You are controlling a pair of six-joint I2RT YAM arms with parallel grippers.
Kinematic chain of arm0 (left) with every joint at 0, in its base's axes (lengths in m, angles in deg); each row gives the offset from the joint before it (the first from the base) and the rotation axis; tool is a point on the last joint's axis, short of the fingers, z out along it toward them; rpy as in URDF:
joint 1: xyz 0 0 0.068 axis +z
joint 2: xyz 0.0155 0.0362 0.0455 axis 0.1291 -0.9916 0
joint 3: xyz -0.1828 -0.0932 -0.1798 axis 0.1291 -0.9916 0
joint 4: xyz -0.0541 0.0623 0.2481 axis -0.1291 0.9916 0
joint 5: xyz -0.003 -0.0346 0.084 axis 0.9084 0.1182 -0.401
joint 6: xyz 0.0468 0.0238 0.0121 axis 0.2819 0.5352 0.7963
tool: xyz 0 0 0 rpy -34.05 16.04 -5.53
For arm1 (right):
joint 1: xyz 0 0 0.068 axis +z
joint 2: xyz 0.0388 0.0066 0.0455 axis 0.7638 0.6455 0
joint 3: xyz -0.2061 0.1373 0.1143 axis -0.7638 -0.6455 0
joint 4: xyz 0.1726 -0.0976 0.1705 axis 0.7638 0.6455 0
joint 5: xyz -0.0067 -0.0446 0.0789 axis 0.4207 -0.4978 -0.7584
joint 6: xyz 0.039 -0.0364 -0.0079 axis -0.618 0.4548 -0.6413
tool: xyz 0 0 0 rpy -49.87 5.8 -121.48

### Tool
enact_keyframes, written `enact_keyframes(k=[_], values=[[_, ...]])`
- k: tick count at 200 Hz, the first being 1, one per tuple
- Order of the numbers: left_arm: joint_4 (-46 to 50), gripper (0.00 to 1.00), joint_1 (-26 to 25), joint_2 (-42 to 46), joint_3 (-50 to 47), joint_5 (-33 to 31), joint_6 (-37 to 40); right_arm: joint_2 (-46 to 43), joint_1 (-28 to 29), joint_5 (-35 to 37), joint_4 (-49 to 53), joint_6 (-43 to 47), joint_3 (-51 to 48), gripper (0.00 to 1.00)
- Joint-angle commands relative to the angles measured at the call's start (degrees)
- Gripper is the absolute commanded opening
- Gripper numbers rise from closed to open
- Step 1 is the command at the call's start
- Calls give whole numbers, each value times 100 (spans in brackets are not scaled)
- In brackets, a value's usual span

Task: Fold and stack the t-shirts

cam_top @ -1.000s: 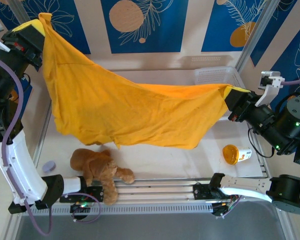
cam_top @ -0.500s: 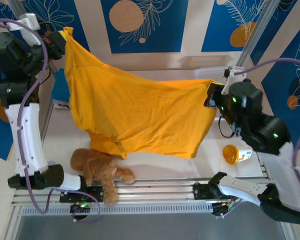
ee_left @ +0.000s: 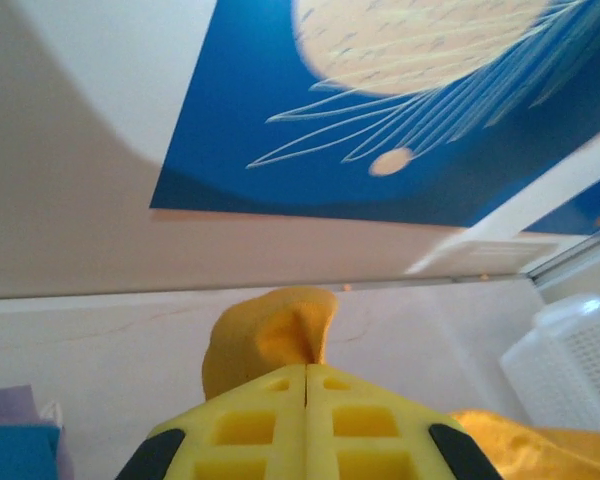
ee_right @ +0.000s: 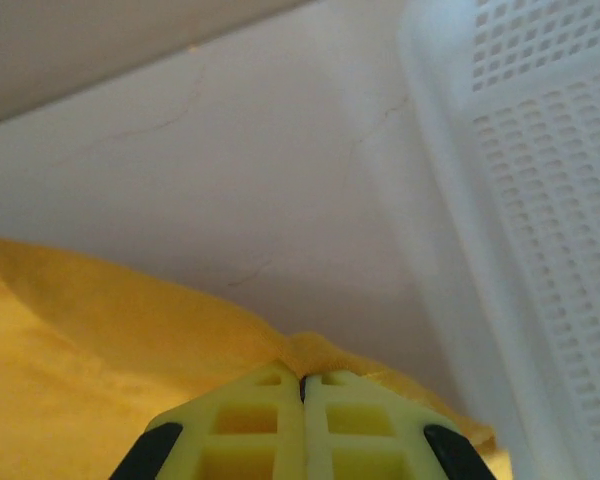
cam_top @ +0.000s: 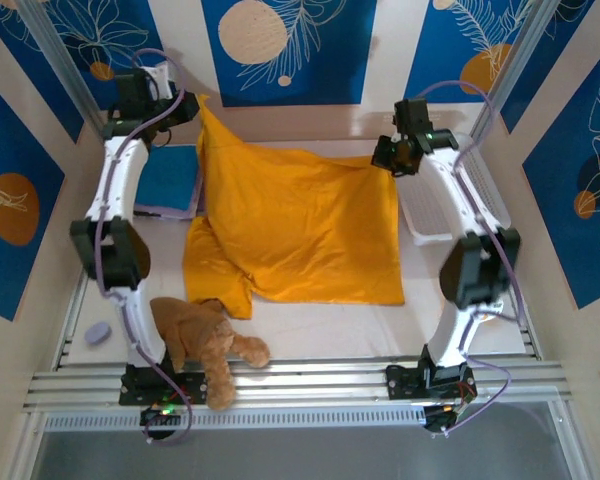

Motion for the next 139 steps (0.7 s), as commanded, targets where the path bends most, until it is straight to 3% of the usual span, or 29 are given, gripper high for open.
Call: enact_keyframes(k=[1,6,14,19,40,66,139], values=[[554,6,-103,-905,1494,-85,193,720,-135,-188,962,293,1306,22],[779,19,-113,-1168,1912,-115,168,856,-141,-237,1111,302,1566,31],[1113,54,-125,-1482,2409,-257,116,983,-142,-276,1293,293,1836,39],[1238,62,-135,-1586,2569,-300,113,999,-123,-274,1361,297,1943,42],[1565,65,-136,-1439,2432,-344,57,727,10,-82,1514,283,1998,53],[1989,64,-130,-396,1310,-582,270,102,95,-62,1792,156,1740,54],[3224,65,-108,3363,-2720,-984,308,-3309,565,-271,1442,-1253,-2495,53]])
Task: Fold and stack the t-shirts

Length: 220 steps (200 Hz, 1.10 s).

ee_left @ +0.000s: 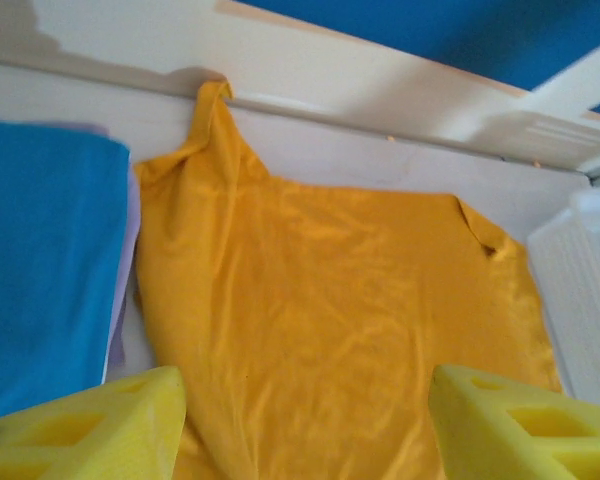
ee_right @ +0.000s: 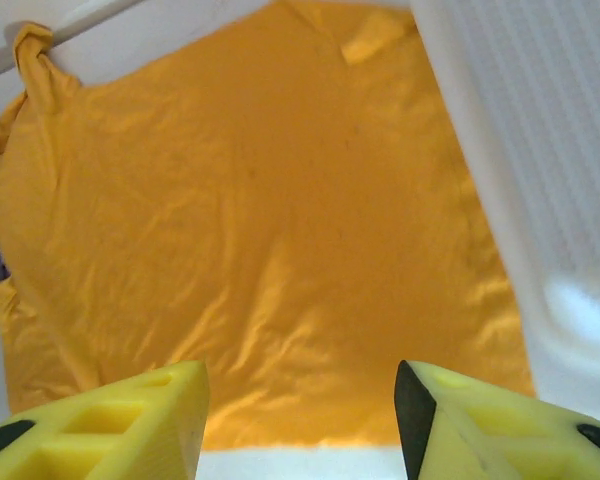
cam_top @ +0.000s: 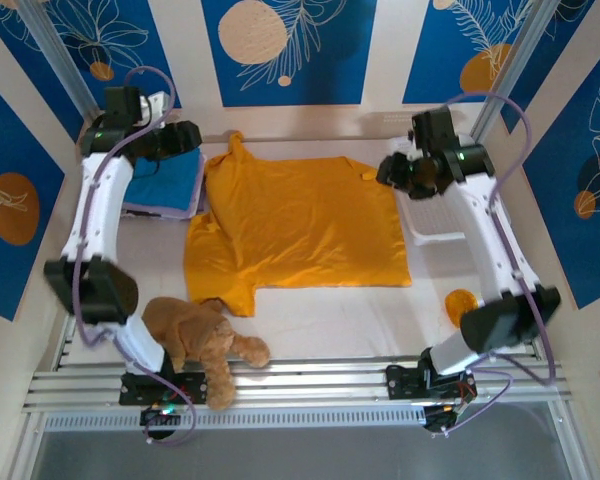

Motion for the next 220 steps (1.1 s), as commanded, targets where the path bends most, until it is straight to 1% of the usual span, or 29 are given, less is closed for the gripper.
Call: enact_keyframes(k=[1,21,39,60,77,100,120,140,165,189,220], values=[[789,65,-6,836,-946,-209,43,-799,218,-113,34,-742,-1171,53],[1066,66,22,1552,-1861,-329,-50,-1473,424,-37,137,-1114,-1962,52],[974,66,30,2092,-2713,-157,-140,-1945,722,302,192,-1440,-2594,52],[917,66,30,2488,-3426,-114,-196,-2369,994,679,62,-1858,-3359,52],[748,66,30,2623,-3930,-109,-178,-2519,1029,896,-28,-2090,-3816,52],[582,65,38,2495,-4317,-92,-87,-2533,1022,1206,-224,-2361,-4234,52],[415,61,69,2157,-4470,-34,-51,-2525,993,1567,-393,-2598,-4518,51],[342,61,120,1742,-4441,-157,31,-2446,809,1670,-759,-2514,-4753,49],[266,60,179,1461,-4385,-251,47,-2088,570,1528,-1124,-2247,-4729,46],[165,60,187,1408,-4470,-379,44,-1620,555,1754,-1030,-2120,-4500,45],[150,61,239,1404,-4655,-478,168,-1386,629,1904,-1159,-2133,-4571,36]])
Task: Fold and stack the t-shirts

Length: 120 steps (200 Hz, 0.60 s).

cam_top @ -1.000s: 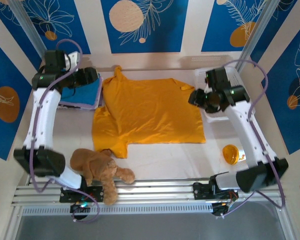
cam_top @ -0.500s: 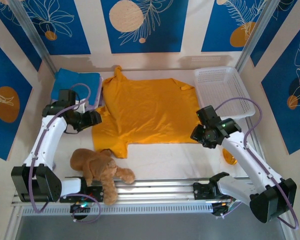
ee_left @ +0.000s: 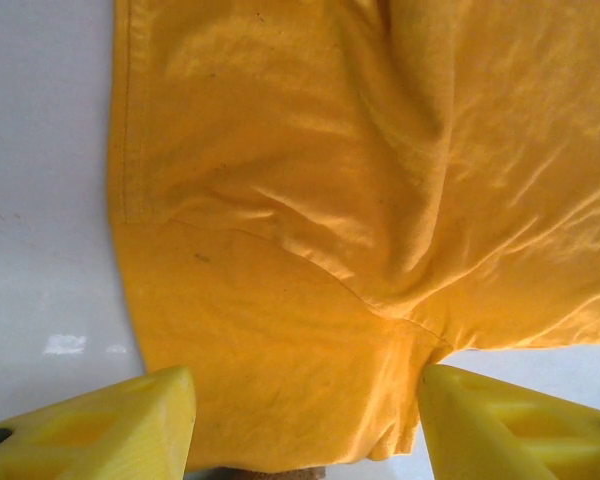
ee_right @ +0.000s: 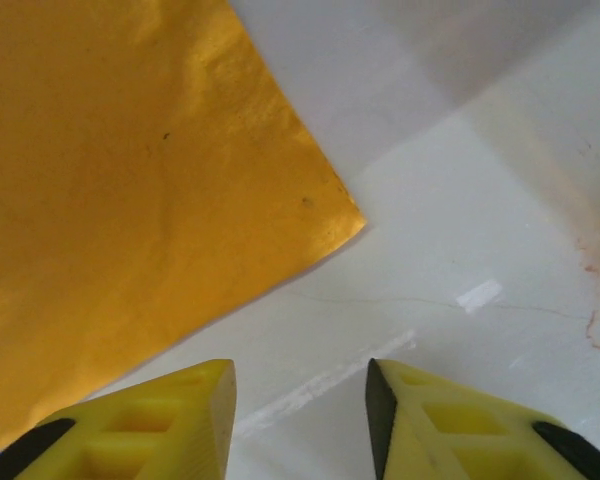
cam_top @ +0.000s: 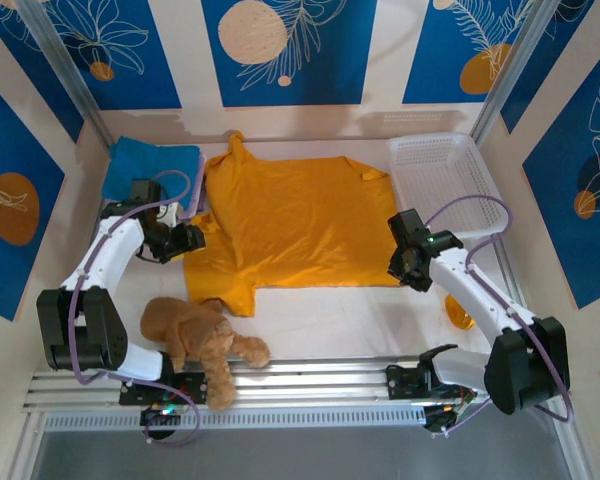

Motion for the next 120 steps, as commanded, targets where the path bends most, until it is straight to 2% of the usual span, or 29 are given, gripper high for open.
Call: enact_keyframes(k=[1,31,83,120], values=[[-17,61,107,6,-201,-137,174,80,57,298,-116,-3,82,35],[-102,61,194,-23,-354,-121,257,307,309,565,-286,-56,-102,33],[-158,60,243,-203,-293,-80,338,1281,748,1129,-420,-341,-99,29],[-72,60,261,-240,-244,-84,403,1804,788,1061,-634,-367,30,27]])
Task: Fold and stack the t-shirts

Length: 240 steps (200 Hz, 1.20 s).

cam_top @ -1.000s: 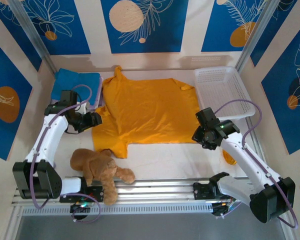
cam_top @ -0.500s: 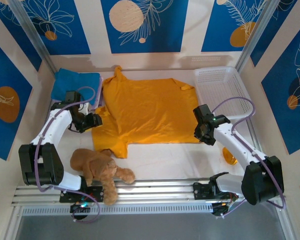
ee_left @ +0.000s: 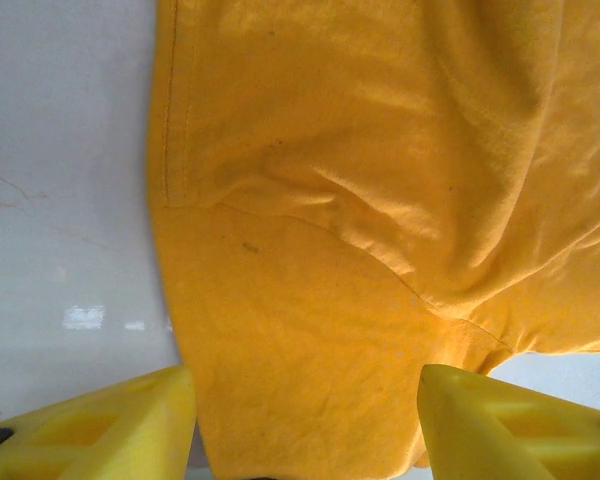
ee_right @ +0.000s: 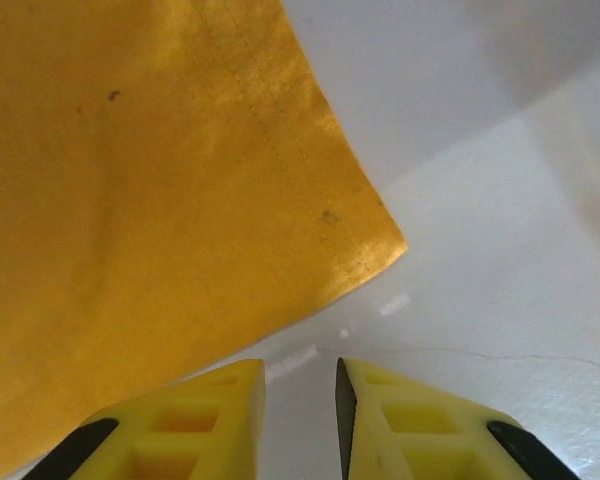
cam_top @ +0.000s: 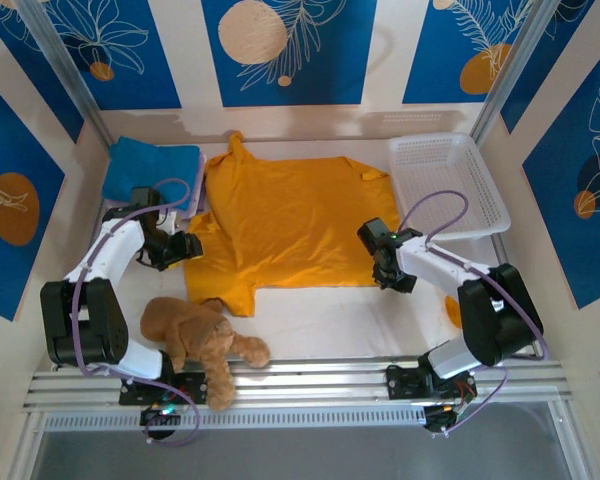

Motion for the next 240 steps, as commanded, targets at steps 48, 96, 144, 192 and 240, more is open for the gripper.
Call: enact_keyframes(k=[48,96,144,192,240], values=[[158,59,93,121,65,-66,193,532,45,231,-412,-161,12,28],[240,60,110,141,101,-103,218,454,74,277,-469,-114,34,29],[301,61,132,81,175,-193,187,581,-165,-213,-484,-159,85,29],[383,62,167,3,209,-190,262,695,-126,-296,-531,-273,-58,25],[450,61,219,-218,311,-145,311,437,-122,-271,-487,-153,10,2]])
